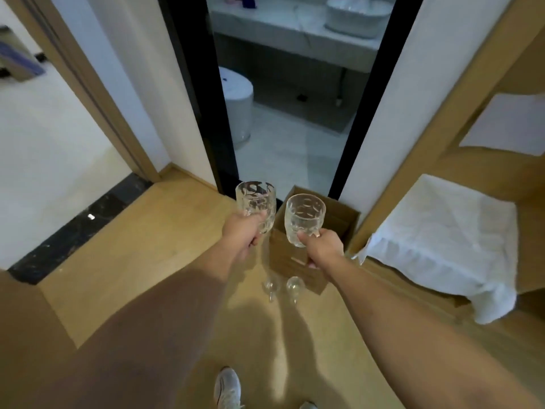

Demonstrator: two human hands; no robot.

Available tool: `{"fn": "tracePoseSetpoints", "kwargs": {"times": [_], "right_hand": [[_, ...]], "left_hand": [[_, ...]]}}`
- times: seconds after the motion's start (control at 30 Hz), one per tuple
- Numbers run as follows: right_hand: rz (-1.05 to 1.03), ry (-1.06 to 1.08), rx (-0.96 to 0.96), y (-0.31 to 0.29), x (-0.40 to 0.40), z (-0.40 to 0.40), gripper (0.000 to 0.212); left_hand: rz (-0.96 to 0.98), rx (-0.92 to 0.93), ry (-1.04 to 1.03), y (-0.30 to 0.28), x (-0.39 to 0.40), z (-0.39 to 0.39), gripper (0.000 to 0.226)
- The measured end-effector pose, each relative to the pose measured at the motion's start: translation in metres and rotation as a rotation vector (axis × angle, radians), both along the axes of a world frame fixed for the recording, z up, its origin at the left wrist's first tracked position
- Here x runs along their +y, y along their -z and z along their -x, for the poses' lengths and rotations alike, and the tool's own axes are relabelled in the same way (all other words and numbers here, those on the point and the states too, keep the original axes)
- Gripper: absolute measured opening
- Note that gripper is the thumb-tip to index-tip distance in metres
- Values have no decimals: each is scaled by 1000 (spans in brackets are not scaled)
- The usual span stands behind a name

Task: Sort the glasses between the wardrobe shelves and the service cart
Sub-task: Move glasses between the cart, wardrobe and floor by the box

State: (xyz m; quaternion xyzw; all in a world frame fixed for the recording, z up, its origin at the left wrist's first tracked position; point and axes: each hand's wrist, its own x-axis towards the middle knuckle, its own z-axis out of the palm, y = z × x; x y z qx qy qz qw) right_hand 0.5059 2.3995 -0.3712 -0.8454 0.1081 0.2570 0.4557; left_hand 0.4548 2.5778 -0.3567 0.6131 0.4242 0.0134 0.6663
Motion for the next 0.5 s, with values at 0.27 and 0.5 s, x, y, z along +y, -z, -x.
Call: {"fn": "tracePoseSetpoints", "kwargs": {"times": [0.27,0.5], "right_hand": [[-87,147,-214,-125,-71,-34,61],[-176,492,-336,-187,-158,-13,47]], "left_hand": [[-107,-269,272,-128,-61,-66,49],[-66,-419,626,-185,-147,-119,23]]}}
